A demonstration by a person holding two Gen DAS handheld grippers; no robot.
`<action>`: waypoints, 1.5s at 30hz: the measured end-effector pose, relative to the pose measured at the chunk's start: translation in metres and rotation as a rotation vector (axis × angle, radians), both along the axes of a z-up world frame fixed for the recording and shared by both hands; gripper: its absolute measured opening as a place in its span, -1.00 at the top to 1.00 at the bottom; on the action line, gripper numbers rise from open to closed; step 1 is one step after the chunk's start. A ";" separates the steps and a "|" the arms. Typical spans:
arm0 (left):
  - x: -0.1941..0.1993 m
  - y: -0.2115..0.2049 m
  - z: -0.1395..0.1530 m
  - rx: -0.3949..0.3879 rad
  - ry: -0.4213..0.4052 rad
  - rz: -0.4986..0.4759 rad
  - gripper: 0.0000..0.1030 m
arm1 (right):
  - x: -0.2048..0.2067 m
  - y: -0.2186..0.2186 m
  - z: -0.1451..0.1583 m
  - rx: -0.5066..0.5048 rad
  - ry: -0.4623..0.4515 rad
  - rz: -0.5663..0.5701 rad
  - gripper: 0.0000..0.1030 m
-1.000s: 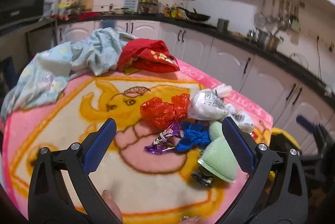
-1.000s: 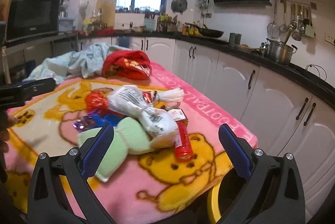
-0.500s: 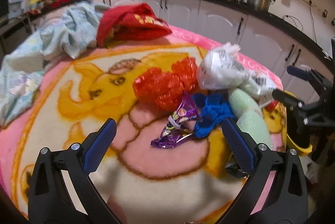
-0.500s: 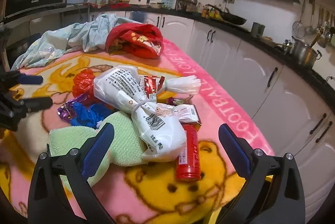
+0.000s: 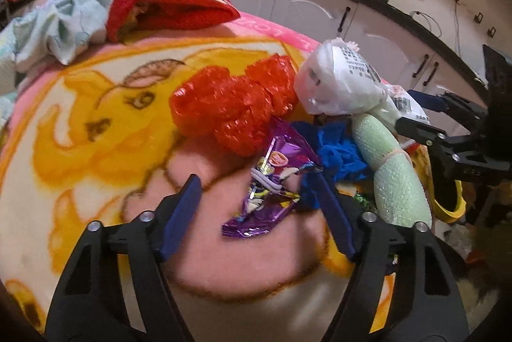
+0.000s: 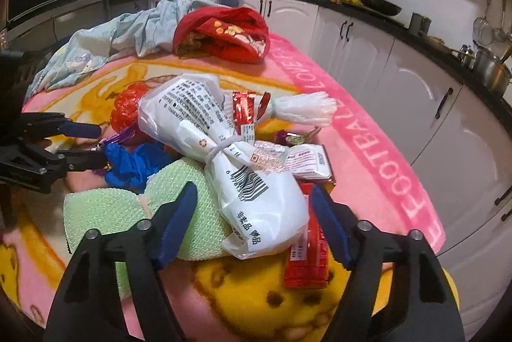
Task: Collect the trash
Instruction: 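Grasp the purple wrapper with the left tool while the right tool grasps the white bag bundle, then carry both items over the yellow bin and open both tools to drop them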
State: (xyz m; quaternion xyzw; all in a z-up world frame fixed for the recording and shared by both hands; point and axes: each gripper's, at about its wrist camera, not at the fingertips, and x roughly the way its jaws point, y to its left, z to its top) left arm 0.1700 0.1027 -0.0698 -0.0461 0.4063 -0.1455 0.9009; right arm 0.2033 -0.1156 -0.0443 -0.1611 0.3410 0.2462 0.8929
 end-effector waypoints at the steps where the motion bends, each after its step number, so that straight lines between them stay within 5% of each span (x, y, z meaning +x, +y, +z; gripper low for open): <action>1: 0.001 -0.001 -0.001 0.003 0.006 -0.004 -0.17 | 0.001 0.000 -0.001 -0.004 0.003 -0.001 -0.27; 4: 0.003 -0.003 -0.005 -0.011 0.024 -0.021 -0.04 | 0.000 0.001 -0.002 -0.006 0.000 -0.003 -0.09; 8: 0.002 -0.002 -0.007 -0.031 0.036 -0.022 0.40 | 0.002 -0.004 -0.001 0.031 0.033 0.008 0.09; 17: -0.013 0.001 -0.003 -0.036 0.018 0.013 0.65 | -0.009 -0.011 0.005 0.069 0.047 0.032 0.44; 32: -0.052 -0.004 0.055 -0.035 -0.155 0.086 0.69 | -0.036 -0.015 0.044 0.121 -0.037 0.033 0.51; 45: -0.049 -0.052 0.098 -0.041 -0.247 0.054 0.69 | -0.054 -0.069 0.094 0.184 -0.086 -0.041 0.51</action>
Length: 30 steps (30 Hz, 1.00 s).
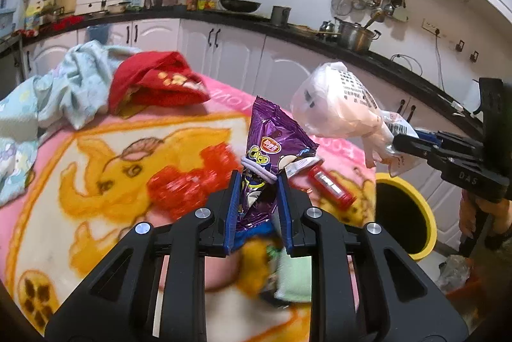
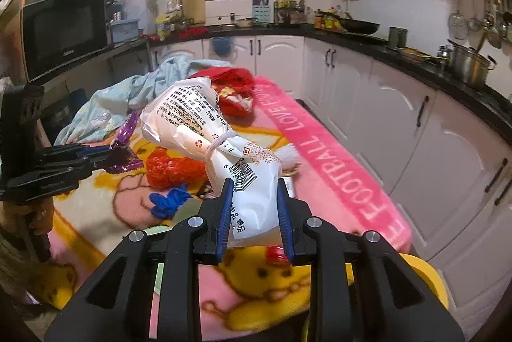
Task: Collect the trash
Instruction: 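Carry both items over the yellow bin and open both tools to drop them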
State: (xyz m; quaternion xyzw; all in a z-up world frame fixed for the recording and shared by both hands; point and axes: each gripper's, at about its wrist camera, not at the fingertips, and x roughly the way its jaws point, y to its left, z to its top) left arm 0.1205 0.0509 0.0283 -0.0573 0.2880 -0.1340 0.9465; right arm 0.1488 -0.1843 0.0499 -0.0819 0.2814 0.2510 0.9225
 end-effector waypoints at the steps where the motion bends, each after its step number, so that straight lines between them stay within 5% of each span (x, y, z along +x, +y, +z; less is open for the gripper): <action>1: 0.001 -0.006 0.003 -0.006 -0.003 -0.009 0.69 | -0.002 -0.008 0.003 0.002 -0.005 -0.008 0.51; 13: 0.018 -0.090 0.014 0.004 -0.019 -0.134 0.69 | -0.018 -0.087 0.005 0.011 -0.014 -0.123 0.51; 30: 0.037 -0.211 -0.015 0.024 0.034 -0.310 0.69 | -0.037 -0.195 -0.042 0.064 0.086 -0.353 0.51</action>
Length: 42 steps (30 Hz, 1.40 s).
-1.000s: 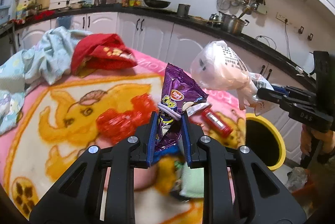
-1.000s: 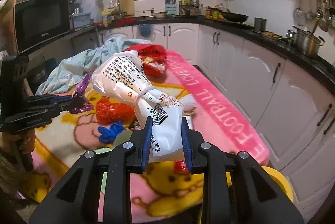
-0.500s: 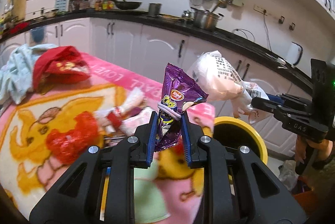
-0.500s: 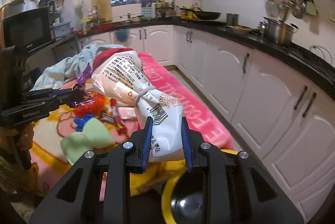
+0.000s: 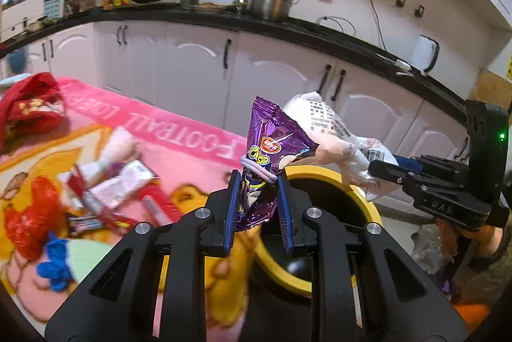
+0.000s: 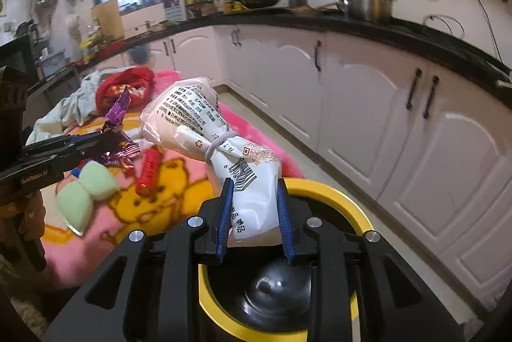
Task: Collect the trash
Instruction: 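Carry both items over the yellow bin and open both tools to drop them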
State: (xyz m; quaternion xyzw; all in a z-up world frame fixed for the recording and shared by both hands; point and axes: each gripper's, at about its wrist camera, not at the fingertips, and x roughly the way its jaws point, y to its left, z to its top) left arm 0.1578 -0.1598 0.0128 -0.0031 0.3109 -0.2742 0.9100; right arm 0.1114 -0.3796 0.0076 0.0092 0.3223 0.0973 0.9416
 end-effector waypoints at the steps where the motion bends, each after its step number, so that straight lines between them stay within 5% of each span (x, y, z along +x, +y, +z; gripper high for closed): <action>1: 0.001 -0.006 -0.003 0.001 0.007 -0.010 0.69 | 0.002 -0.005 -0.001 0.005 0.006 -0.008 0.51; 22: 0.011 -0.084 -0.072 0.049 0.146 -0.118 0.68 | 0.002 -0.056 -0.060 0.070 0.146 -0.147 0.48; 26: 0.013 -0.089 -0.078 0.055 0.155 -0.122 0.66 | 0.004 -0.059 -0.066 0.076 0.161 -0.151 0.35; 42: 0.011 -0.065 -0.073 0.045 0.146 -0.029 -0.73 | -0.001 -0.074 -0.061 0.098 0.135 -0.217 -0.11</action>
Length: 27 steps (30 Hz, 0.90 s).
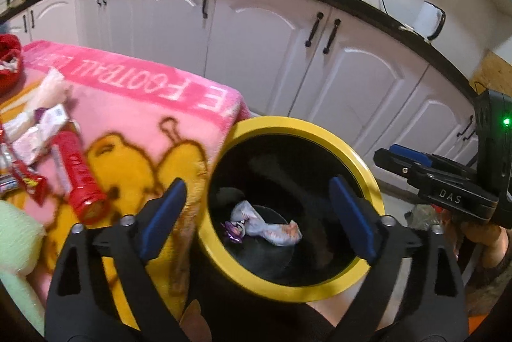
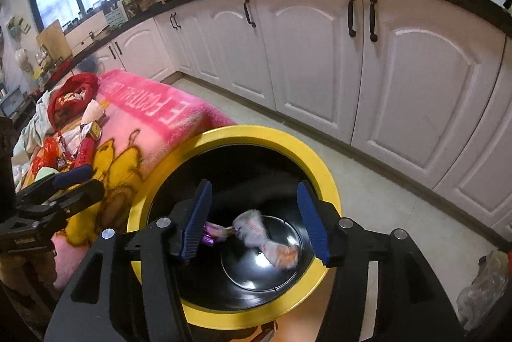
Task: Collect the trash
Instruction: 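Carry both items over the yellow bin and open both tools to drop them, then move both tools back over the blanket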
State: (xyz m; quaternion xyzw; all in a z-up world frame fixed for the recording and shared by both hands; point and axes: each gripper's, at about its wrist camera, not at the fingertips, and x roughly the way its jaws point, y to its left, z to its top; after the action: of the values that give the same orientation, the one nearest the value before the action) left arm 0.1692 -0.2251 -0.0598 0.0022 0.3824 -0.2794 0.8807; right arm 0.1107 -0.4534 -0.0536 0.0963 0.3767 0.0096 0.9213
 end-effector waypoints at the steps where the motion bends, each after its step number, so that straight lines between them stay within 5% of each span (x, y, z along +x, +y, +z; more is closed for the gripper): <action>1: -0.002 0.005 0.004 -0.004 -0.010 0.012 -0.79 | 0.000 0.001 0.002 -0.005 -0.007 0.001 -0.15; 27: -0.042 0.103 0.072 0.005 -0.256 0.240 -0.79 | -0.014 0.079 0.070 -0.061 -0.168 0.156 -0.26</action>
State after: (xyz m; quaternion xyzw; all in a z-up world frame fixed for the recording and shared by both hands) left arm 0.1269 -0.1218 0.0125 -0.0057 0.2655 -0.1687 0.9492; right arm 0.0965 -0.3741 0.0159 0.0374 0.3045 0.0778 0.9486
